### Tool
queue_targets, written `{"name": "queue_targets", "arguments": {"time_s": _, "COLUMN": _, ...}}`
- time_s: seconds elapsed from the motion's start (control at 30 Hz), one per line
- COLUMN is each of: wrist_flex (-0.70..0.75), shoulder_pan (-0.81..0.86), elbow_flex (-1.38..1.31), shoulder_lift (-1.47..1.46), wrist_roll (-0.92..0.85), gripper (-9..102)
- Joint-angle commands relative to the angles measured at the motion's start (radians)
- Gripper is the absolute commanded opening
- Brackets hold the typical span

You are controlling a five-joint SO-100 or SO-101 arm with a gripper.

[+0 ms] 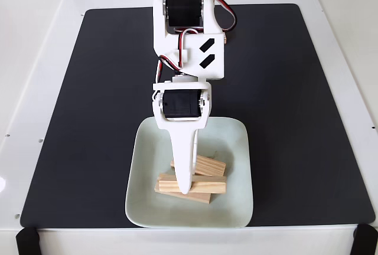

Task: Pick up the wooden block and place them on the plate.

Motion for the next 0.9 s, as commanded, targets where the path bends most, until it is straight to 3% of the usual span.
{"name": "queue_targets", "arguments": {"time_s": 0.0, "wrist_flex": -0.012, "shoulder_pan": 0.000, "elbow_flex": -0.040, "shoulder_lift": 0.035, "wrist_roll": 0.002, "gripper": 26}}
{"name": "queue_targets", "arguments": {"time_s": 0.17, "wrist_flex": -0.008, "shoulder_pan": 0.002, "elbow_flex": -0.040, "shoulder_lift": 0.037, "wrist_roll": -0.005, "gripper": 38}}
{"name": "queue_targets", "arguments": {"time_s": 0.4, "wrist_flex": -0.006, "shoulder_pan": 0.009, "elbow_flex": -0.017, "shoulder_lift": 0.077, "wrist_roll": 0.000, "gripper": 38}}
{"name": "queue_targets", "arguments": {"time_s": 0.87, "wrist_flex": -0.006, "shoulder_pan": -0.035, "elbow_flex": 0.810, "shoulder_lift": 0.759, "wrist_roll": 0.002, "gripper": 38}}
